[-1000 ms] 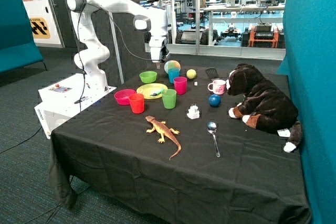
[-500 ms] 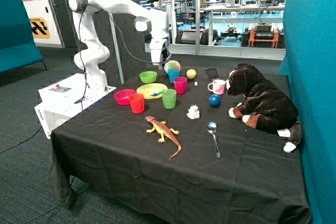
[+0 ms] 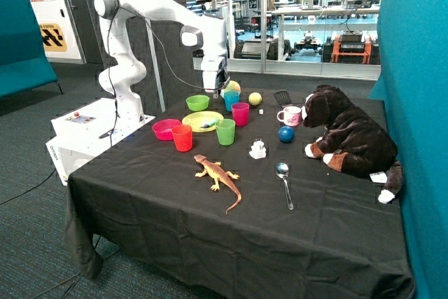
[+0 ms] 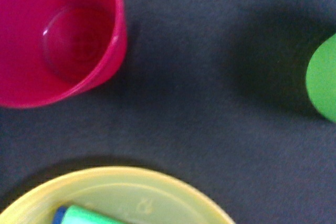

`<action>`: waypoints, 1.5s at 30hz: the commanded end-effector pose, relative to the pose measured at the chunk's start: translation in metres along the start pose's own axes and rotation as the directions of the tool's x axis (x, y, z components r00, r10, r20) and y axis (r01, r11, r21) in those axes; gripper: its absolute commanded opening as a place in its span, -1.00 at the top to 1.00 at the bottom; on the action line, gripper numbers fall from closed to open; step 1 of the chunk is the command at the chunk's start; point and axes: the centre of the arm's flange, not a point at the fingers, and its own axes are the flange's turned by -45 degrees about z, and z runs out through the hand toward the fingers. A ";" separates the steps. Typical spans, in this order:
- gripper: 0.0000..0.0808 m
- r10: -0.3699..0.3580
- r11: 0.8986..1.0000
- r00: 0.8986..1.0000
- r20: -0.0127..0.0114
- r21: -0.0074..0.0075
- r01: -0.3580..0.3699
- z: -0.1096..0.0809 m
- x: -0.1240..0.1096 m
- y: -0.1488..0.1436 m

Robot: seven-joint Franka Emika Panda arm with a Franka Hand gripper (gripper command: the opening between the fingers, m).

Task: Match the cups with the appropriate bowls

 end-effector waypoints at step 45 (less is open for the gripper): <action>0.12 -0.003 1.000 1.000 0.001 0.004 0.003 0.055 0.023 0.047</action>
